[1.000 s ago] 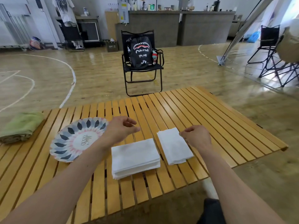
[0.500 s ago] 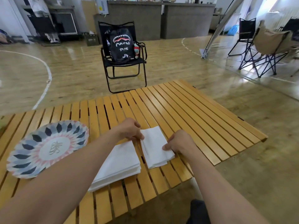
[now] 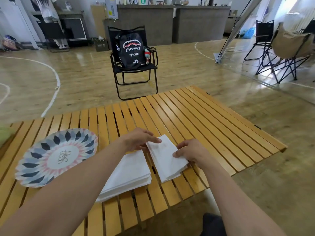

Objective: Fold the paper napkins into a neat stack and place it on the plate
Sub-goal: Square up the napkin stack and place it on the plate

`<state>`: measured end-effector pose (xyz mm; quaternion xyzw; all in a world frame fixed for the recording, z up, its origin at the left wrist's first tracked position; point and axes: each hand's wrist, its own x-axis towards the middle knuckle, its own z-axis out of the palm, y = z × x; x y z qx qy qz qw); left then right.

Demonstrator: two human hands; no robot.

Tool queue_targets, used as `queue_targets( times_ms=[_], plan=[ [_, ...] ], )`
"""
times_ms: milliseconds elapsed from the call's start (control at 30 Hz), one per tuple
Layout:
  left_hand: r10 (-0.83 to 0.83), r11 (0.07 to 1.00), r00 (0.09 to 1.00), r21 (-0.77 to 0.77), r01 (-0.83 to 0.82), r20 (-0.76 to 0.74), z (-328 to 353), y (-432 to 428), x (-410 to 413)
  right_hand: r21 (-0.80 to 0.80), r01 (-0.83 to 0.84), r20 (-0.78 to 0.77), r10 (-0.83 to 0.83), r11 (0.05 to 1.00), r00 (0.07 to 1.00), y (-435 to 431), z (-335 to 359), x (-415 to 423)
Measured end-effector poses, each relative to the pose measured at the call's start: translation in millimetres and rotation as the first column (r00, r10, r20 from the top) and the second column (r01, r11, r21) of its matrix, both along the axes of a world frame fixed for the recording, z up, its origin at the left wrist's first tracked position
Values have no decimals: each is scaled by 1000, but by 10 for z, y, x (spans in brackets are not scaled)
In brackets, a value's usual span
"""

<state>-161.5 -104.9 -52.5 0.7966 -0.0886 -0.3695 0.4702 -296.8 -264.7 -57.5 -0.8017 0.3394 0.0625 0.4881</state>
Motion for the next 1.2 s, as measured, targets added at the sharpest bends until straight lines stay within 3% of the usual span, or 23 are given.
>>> queue_targets(
  times_ms=[100,300,400,567,800,900,1200],
  plan=[
    [37,997,999,-71,-35,36,9,-3,-28,9,-15,18,15,1000,1000,24,-2,-3],
    [90,934,985,-330,-134,-146,249,186,-11,216,64,91,-85,974,992,10,87,-40],
    [140,919,980,-349,-182,-143,316,323,21,325,93,141,-145,941,979,32,123,-38],
    [124,935,968,-300,-188,-218,355,541,-47,619,78,195,-249,782,949,134,174,-9],
    [56,923,946,-345,-171,-320,437,813,-163,671,-20,315,-261,741,912,326,259,73],
    [56,923,929,-337,-188,-365,474,939,-162,677,-17,298,-253,735,920,421,301,74],
    [-131,944,877,-330,-33,-463,570,1111,-223,711,43,217,-277,701,936,459,307,50]
  ],
)
